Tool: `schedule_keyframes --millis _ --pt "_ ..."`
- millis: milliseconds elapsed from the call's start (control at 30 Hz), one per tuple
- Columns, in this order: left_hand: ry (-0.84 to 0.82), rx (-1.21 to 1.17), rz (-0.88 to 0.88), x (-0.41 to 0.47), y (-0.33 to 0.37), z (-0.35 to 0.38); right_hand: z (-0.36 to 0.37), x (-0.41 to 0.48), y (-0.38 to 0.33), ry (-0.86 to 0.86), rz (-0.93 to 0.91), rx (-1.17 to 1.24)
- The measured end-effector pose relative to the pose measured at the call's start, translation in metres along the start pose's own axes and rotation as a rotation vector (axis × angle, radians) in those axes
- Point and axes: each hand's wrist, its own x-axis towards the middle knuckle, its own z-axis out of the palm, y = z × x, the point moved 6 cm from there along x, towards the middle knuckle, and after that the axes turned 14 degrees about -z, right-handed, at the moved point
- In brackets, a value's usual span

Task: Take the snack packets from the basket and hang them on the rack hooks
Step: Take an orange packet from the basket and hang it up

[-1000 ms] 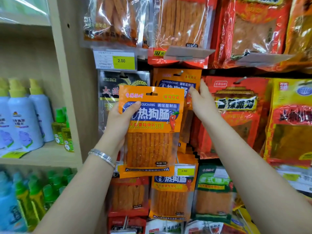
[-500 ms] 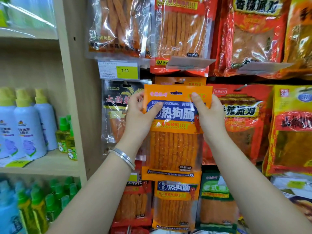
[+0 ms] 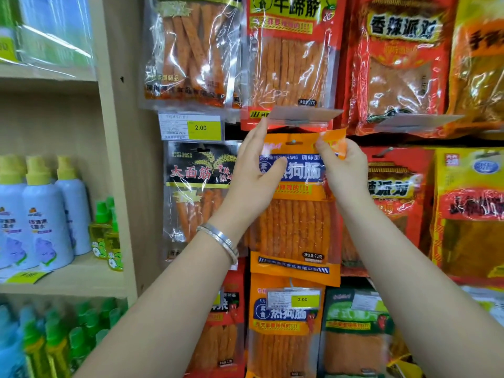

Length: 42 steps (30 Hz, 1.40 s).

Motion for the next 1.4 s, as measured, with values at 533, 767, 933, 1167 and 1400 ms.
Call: schedule_keyframes --millis 533,767,933,1167,1400 --pt "-0.203 0.391 -0.197 -0.062 -0.126 0.05 0.009 -0.066 0.033 -0.344 -0.544 -0.899" --pt "-0.244 0.457 -0.334 -0.054 -0.15 0.066 0.028 -0.055 0.054 -0.515 -0.52 -1.195" --pt "-0.265 0.5 -0.392 -0.035 -0.152 0.072 0.045 -0.041 0.058 -0.654 -0.461 -1.249" --pt "-0.295 0.422 -0.419 -0.037 -0.143 0.073 0.041 -0.038 0.056 -0.749 -0.412 -1.189" --pt "-0.145 0.241 -0.352 -0.101 -0.116 0.026 -0.003 -0.102 0.026 -0.609 -0.285 -0.77"
